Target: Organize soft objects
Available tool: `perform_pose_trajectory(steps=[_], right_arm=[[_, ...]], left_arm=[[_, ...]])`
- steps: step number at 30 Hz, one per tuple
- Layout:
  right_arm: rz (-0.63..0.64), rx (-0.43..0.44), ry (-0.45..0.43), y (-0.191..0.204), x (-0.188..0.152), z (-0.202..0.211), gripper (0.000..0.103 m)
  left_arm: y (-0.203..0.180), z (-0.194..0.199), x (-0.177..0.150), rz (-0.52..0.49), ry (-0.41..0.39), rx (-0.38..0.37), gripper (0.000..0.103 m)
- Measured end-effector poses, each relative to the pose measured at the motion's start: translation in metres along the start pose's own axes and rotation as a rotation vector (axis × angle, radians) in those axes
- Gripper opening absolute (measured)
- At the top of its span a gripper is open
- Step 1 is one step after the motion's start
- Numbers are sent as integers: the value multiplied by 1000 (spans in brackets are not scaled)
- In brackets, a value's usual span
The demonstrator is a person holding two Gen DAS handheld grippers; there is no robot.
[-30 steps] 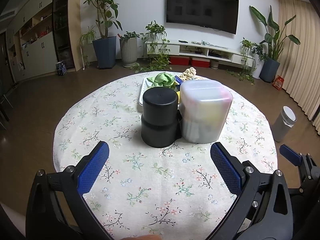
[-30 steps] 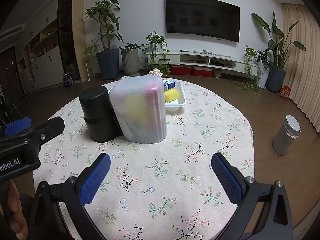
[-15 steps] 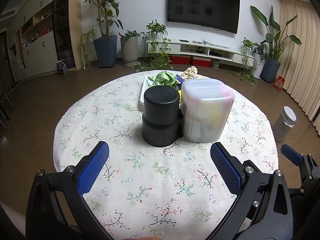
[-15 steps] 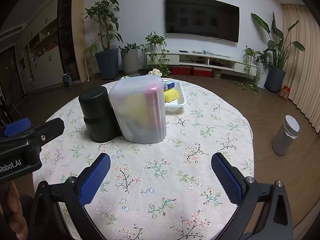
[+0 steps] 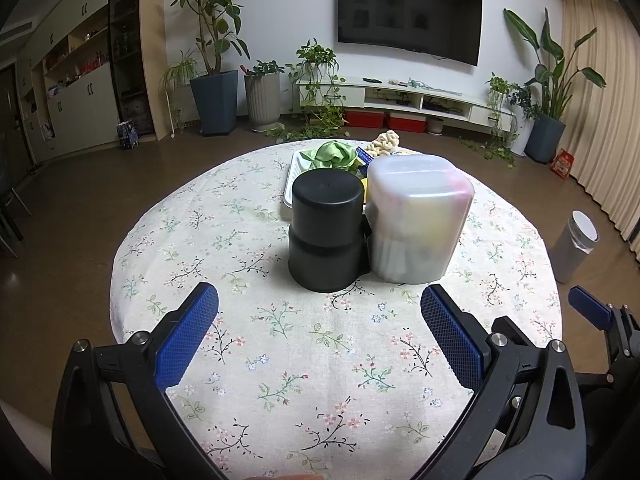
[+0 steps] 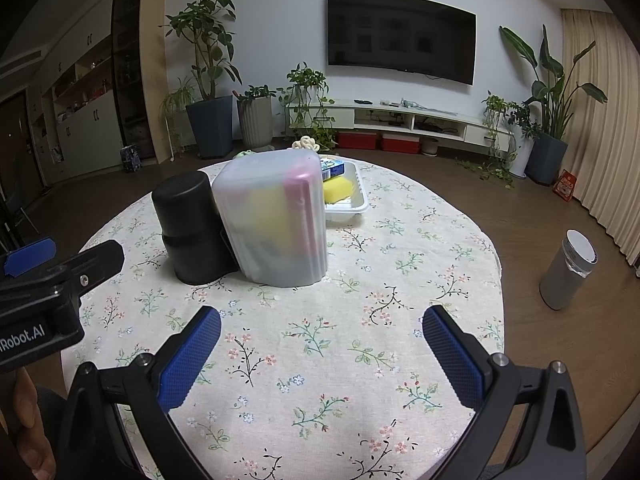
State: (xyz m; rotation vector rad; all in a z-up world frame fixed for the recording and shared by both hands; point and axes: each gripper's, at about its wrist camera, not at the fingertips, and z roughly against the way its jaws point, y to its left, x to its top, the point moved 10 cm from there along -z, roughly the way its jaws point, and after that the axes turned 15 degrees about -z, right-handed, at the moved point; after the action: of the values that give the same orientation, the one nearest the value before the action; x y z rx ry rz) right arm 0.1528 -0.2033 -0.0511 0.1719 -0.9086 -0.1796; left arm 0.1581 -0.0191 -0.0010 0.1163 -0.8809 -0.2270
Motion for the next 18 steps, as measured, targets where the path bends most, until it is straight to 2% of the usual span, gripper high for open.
perform_pose_trajectory(steps=[18], right_arm=[[1, -2, 2, -1, 1, -1, 103]], left_arm=[[1, 0, -1, 0, -4, 6, 103]])
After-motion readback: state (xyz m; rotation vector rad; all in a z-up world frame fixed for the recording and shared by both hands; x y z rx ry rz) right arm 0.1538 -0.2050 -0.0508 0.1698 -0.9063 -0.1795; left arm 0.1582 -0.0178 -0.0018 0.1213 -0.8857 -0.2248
